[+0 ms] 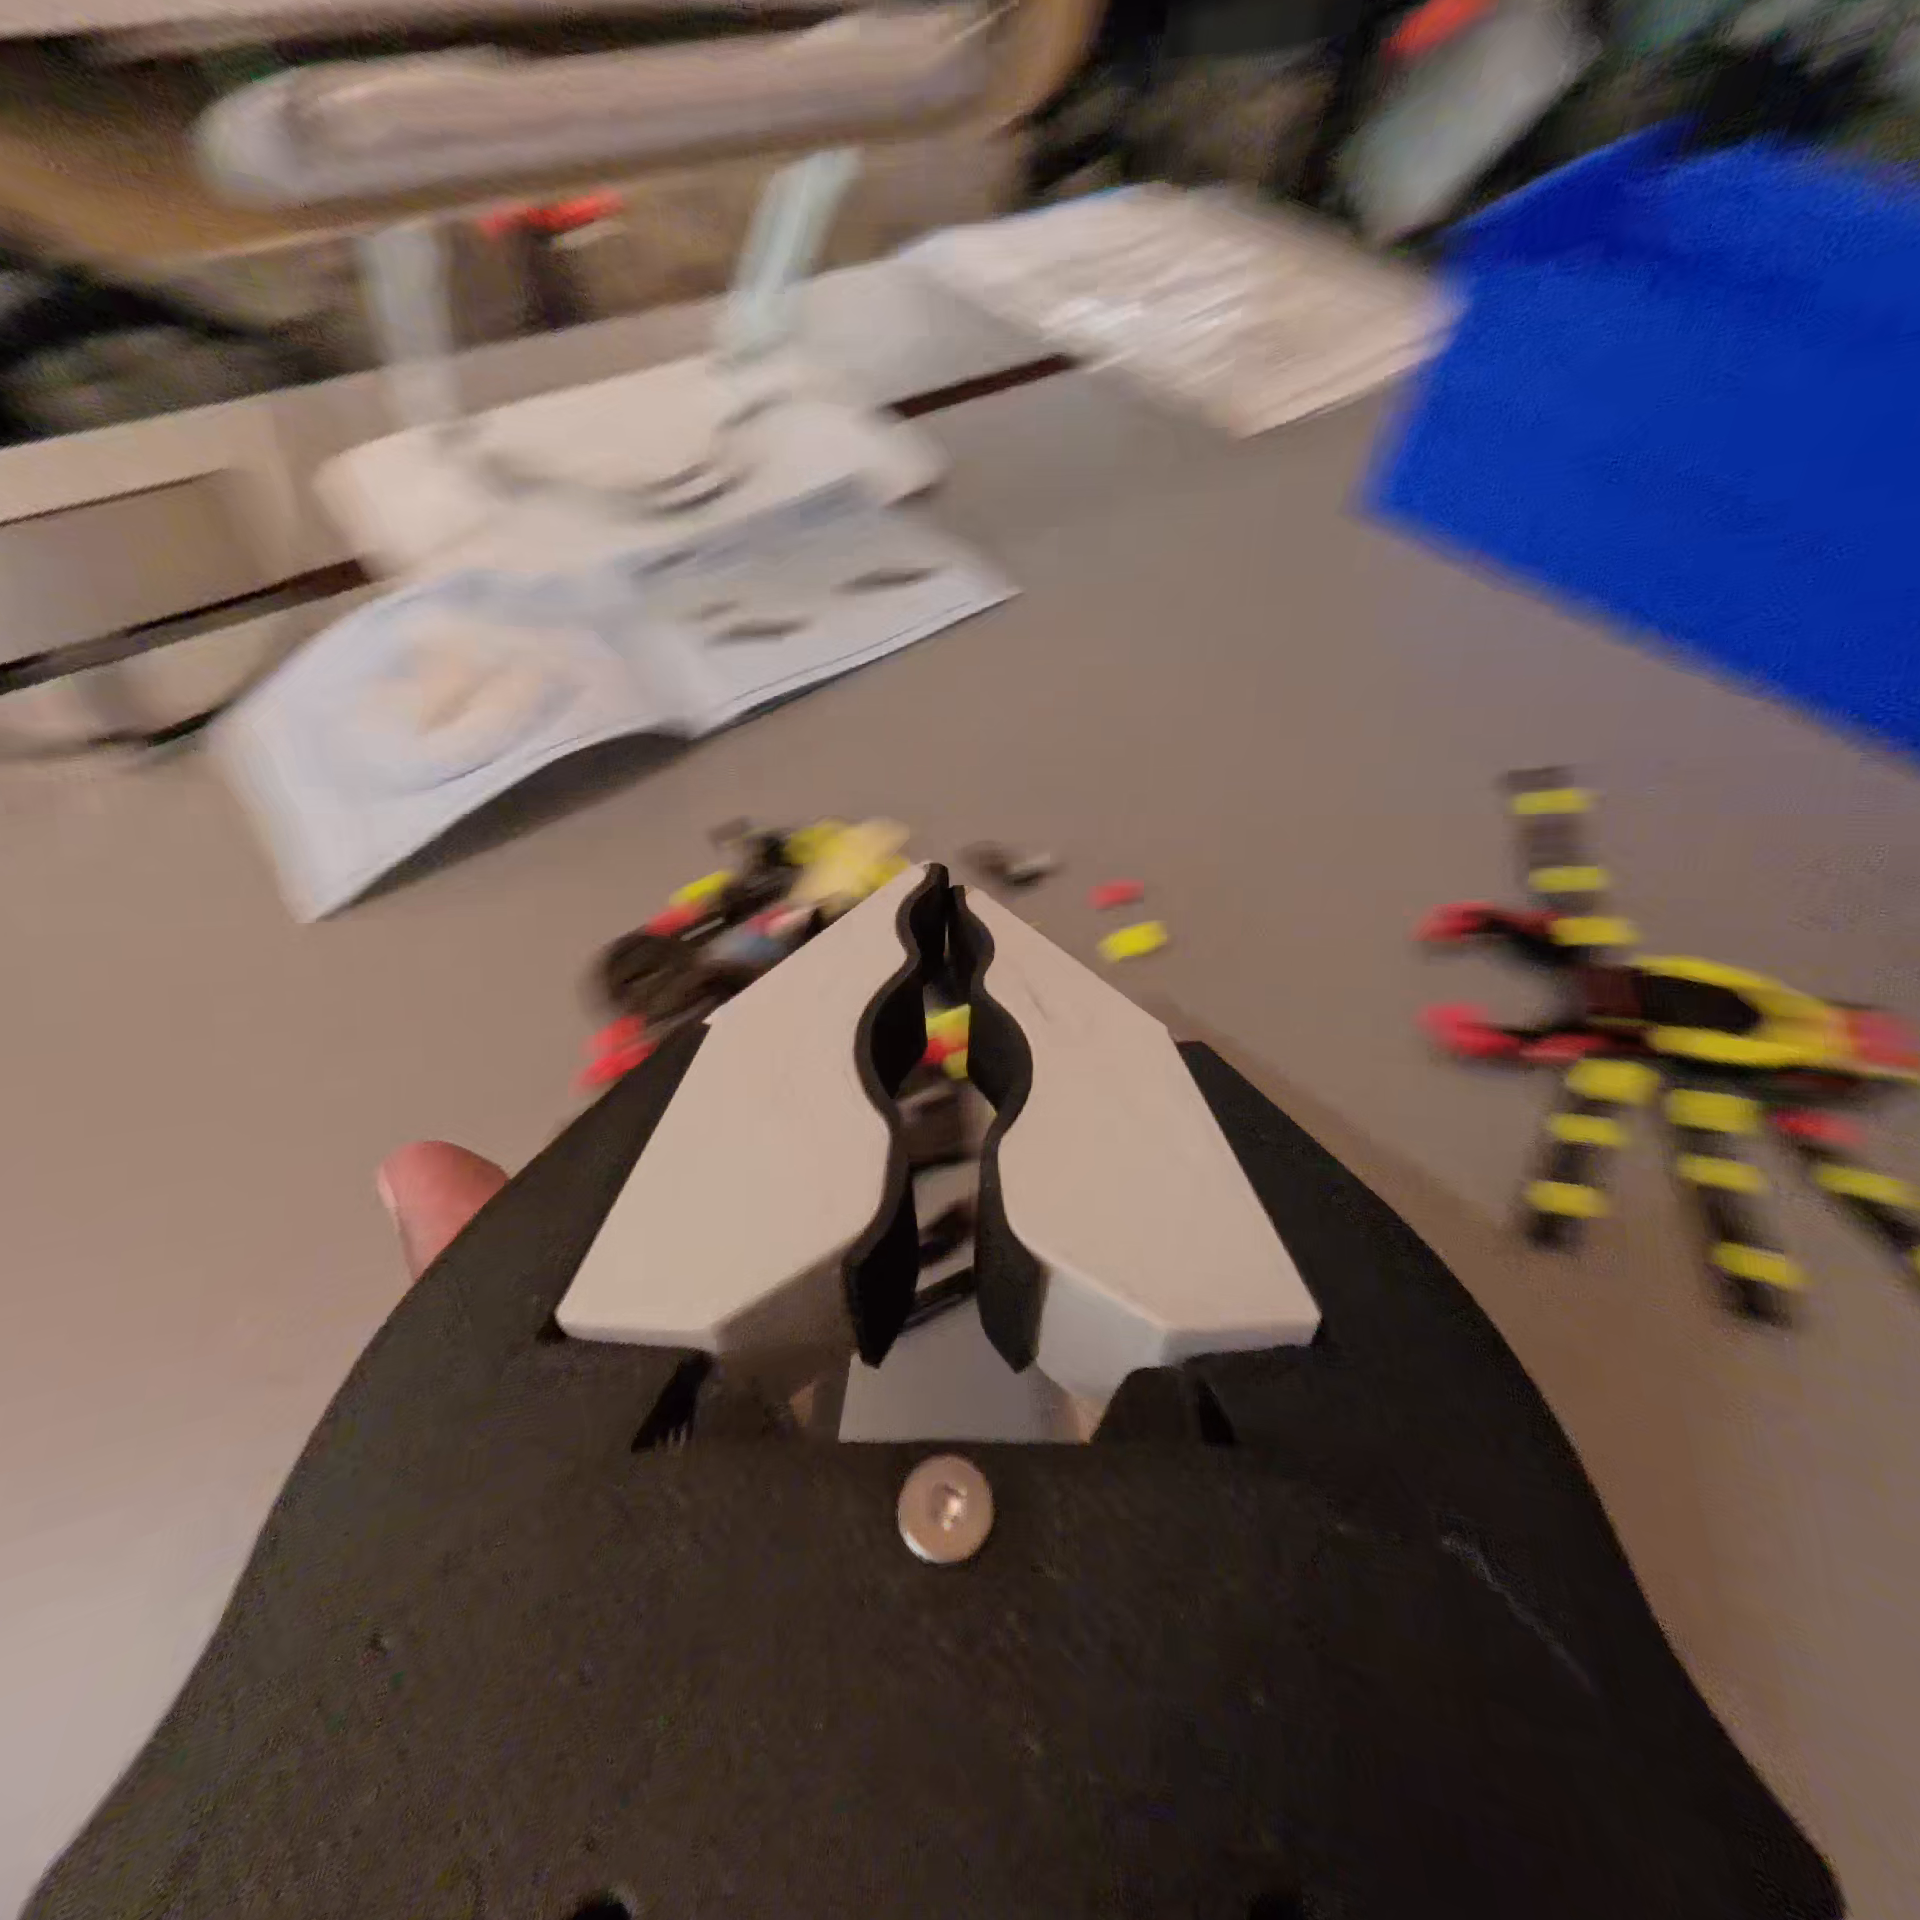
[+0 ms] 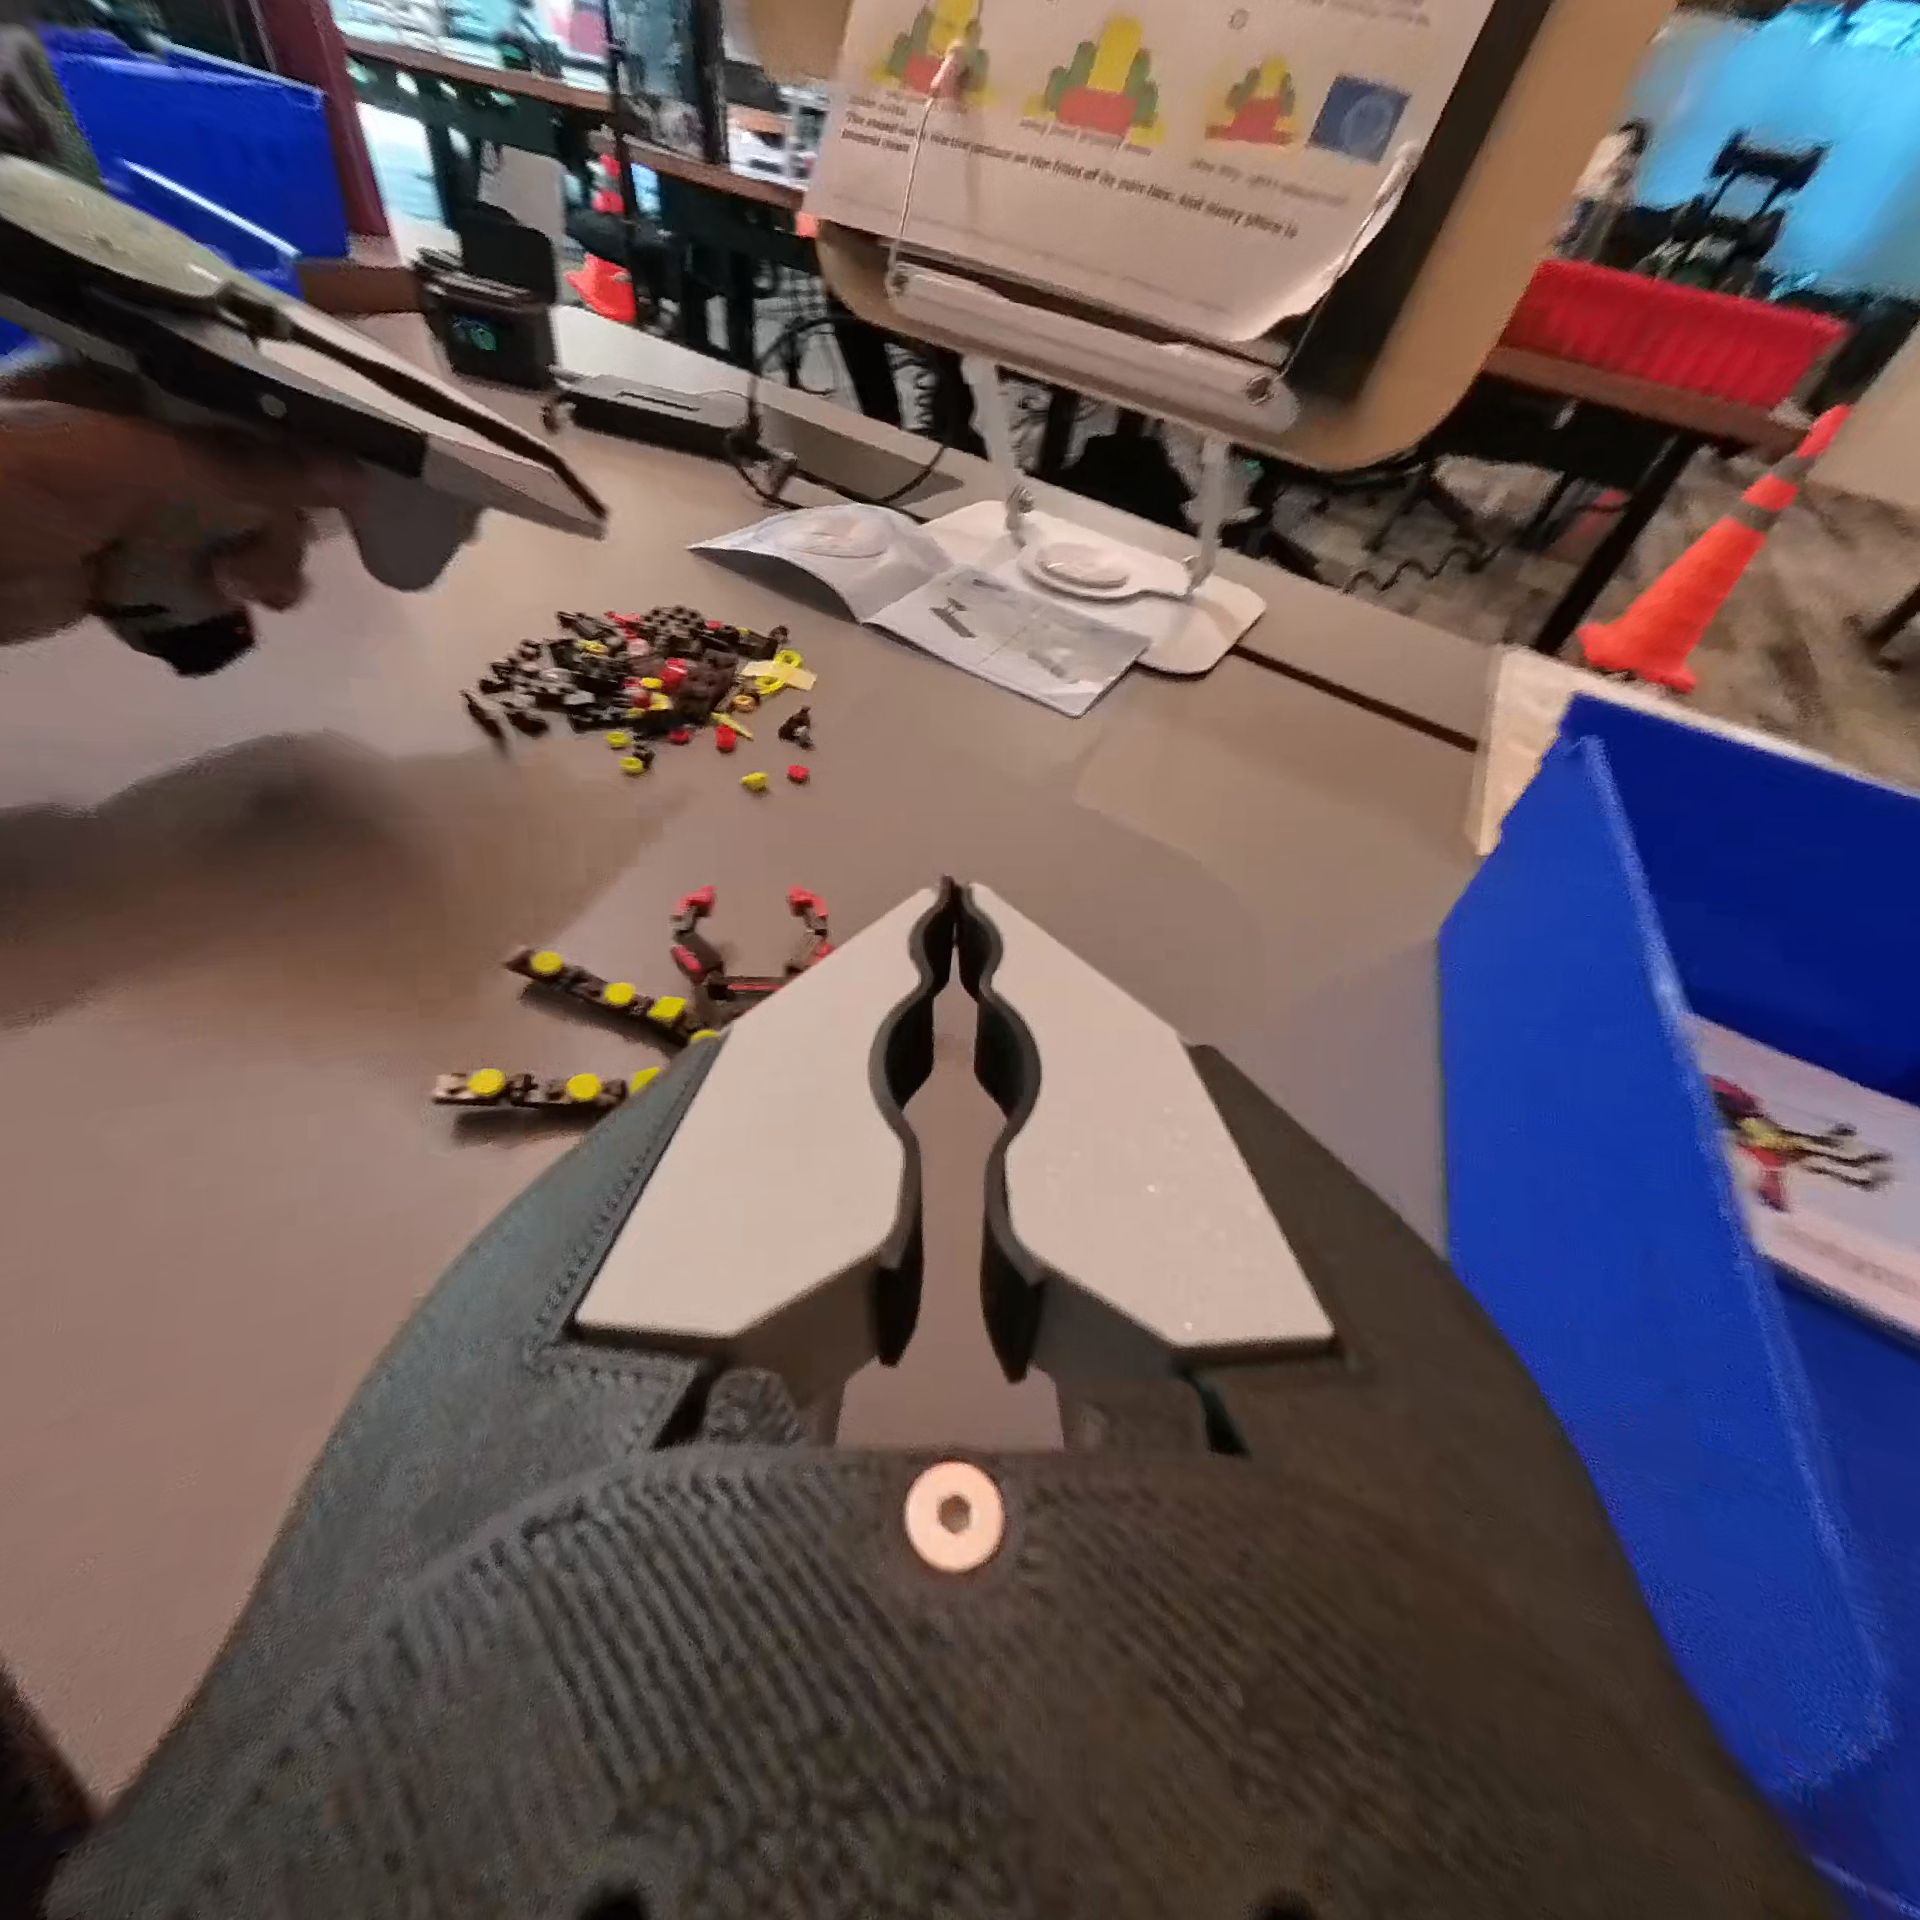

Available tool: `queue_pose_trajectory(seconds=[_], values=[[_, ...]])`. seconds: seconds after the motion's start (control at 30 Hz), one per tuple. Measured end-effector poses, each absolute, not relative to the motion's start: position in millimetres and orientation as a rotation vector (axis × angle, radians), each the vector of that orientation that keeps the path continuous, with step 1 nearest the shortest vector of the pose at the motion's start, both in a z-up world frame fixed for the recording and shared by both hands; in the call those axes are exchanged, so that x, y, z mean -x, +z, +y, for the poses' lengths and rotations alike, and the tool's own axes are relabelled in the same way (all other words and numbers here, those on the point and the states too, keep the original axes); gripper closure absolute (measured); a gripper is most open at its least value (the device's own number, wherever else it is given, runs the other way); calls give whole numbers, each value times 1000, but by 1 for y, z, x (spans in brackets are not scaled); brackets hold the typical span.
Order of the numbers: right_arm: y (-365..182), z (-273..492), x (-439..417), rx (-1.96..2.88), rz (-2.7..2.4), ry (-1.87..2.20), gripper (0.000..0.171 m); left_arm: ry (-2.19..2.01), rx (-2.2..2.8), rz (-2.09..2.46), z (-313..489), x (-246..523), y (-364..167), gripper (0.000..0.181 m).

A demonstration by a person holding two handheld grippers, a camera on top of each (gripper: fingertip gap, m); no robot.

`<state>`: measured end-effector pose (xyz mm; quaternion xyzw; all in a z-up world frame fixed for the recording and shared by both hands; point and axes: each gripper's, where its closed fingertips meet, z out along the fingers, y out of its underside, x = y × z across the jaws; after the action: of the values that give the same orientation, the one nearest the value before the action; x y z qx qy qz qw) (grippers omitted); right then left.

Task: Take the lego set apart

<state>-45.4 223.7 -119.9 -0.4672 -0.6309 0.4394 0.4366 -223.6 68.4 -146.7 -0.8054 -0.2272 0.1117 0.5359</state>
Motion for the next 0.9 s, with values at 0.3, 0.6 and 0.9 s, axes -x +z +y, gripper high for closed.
queue_pose_trajectory(seconds=[0.3,0.6,0.9], values=[[-107,206,40,1223,-1551,1508,171,280,1854,-83,140,128,-133,181],[-130,195,40,1228,-1702,1425,137,-23,1900,-121,146,100,-151,116],[-184,176,44,1272,-1943,1171,107,-147,2051,-111,153,80,-181,123]])
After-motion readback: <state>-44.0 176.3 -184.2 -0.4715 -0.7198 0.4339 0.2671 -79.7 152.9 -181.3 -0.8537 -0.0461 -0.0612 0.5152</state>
